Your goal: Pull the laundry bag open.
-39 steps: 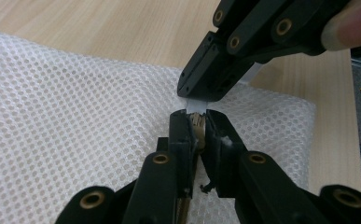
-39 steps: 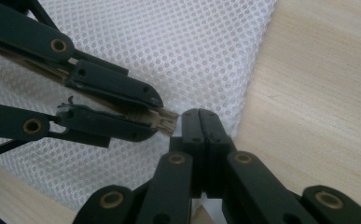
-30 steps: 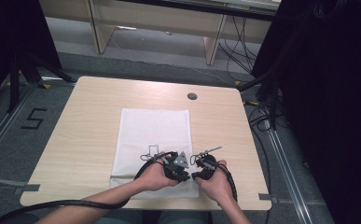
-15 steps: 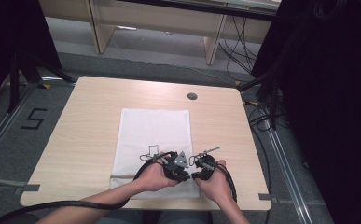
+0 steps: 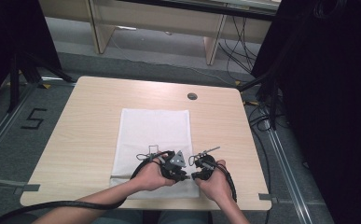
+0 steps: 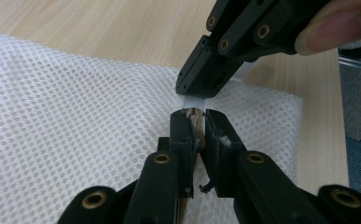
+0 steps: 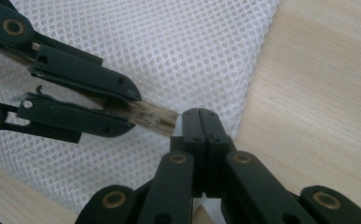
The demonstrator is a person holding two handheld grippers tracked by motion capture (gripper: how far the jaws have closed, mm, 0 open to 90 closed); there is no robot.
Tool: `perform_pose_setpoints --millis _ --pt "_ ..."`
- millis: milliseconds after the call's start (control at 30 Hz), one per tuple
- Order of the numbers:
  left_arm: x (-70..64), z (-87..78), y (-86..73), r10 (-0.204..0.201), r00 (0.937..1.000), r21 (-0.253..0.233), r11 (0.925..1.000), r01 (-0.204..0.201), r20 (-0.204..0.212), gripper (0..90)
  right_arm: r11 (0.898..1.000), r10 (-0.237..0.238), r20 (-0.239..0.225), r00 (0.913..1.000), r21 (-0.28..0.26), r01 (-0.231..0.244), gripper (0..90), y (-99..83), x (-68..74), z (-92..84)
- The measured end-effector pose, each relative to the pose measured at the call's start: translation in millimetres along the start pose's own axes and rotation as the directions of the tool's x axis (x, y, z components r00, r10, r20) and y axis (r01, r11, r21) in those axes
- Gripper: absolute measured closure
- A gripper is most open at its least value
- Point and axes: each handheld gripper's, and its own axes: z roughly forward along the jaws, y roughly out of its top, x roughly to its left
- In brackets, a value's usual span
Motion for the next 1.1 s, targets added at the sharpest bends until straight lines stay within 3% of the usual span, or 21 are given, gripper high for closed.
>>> perform_pose_setpoints --millis 33,100,200,233,667,767,800,1033,1100 --pt "0.5 -0.9 0.1 0.013 0.9999 0.001 0.9999 -0.013 0.0 81.7 1.0 0.017 -0.007 0.9998 0.013 -0.017 90.0 0.0 1.1 -1.2" --pt "0.0 -2.4 -0.4 0.003 1.0 0.0 1.0 -0.003 -0.001 81.7 1.0 -0.005 -0.008 1.0 0.005 0.005 90.0 0.2 -0.6 -0.6" --pt "-0.7 -3.7 -1.2 -0.001 1.0 -0.004 1.0 0.001 0.0 81.7 1.0 0.021 -0.009 0.9997 0.013 -0.021 90.0 0.0 1.2 -1.0" --pt "-0.4 -3.8 -1.5 0.002 1.0 -0.004 1.0 -0.002 0.001 81.7 1.0 0.004 -0.004 1.0 0.003 -0.004 90.0 0.1 -0.6 -0.2" --pt "1.0 -8.1 -2.8 0.017 0.9999 -0.003 0.9999 -0.017 0.001 81.7 1.0 0.01 -0.006 0.9999 0.004 -0.01 90.0 0.0 -0.2 -0.2" --pt "0.8 -10.2 -4.4 -0.002 1.0 -0.005 1.0 0.002 0.003 81.7 1.0 0.001 -0.005 1.0 0.0 -0.001 90.0 0.0 -1.2 0.0" --pt "1.5 -10.6 -4.5 0.012 0.9999 -0.002 0.9999 -0.012 0.002 81.7 1.0 0.001 -0.005 1.0 0.0 -0.001 90.0 0.0 -1.2 0.0" --pt "0.8 -12.1 -5.3 0.002 1.0 -0.001 1.0 -0.002 0.001 81.8 1.0 0.003 -0.004 1.0 0.001 -0.003 90.0 -0.1 -0.8 -0.2" --pt "1.7 -13.5 -5.2 0.016 0.9999 0.0 0.9999 -0.016 0.002 81.8 1.0 0.003 -0.004 1.0 0.001 -0.003 90.0 -0.1 -0.8 -0.1"
